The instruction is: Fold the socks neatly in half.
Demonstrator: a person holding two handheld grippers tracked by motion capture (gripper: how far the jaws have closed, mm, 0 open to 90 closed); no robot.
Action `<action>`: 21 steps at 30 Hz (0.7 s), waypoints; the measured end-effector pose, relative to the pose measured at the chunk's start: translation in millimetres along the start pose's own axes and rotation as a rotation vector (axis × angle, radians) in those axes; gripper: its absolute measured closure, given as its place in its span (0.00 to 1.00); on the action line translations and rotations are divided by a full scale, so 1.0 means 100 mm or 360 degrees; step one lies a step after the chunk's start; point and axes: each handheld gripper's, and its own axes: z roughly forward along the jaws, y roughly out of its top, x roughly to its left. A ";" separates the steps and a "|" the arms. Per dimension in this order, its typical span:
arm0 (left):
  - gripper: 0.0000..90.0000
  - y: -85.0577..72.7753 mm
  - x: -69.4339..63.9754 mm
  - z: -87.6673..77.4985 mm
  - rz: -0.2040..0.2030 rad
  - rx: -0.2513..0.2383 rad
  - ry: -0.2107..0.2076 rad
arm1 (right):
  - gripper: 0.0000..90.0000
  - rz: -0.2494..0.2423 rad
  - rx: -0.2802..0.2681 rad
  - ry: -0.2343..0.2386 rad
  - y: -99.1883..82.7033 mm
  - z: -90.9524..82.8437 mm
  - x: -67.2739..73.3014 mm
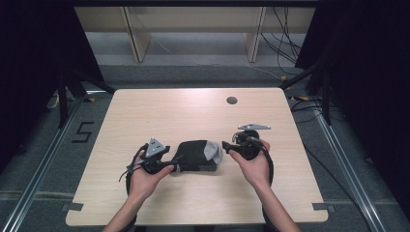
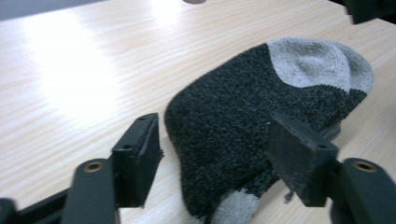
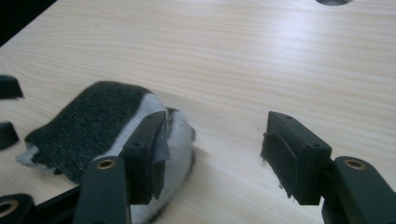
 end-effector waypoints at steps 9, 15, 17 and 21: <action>0.26 -0.05 0.13 -0.12 0.0021 0.0001 0.0056 | 0.42 0.0086 0.0039 -0.0066 -0.17 -0.19 -0.26; 0.26 -0.13 0.26 -0.26 0.0046 -0.0006 0.0088 | 0.40 0.0054 0.0049 -0.0082 -0.28 -0.31 -0.40; 0.26 -0.16 0.29 -0.32 0.0053 -0.0013 0.0105 | 0.40 0.0029 0.0032 -0.0099 -0.30 -0.34 -0.43; 0.26 -0.24 0.39 -0.43 0.0056 -0.0031 0.0133 | 0.39 0.0028 0.0019 -0.0102 -0.38 -0.45 -0.49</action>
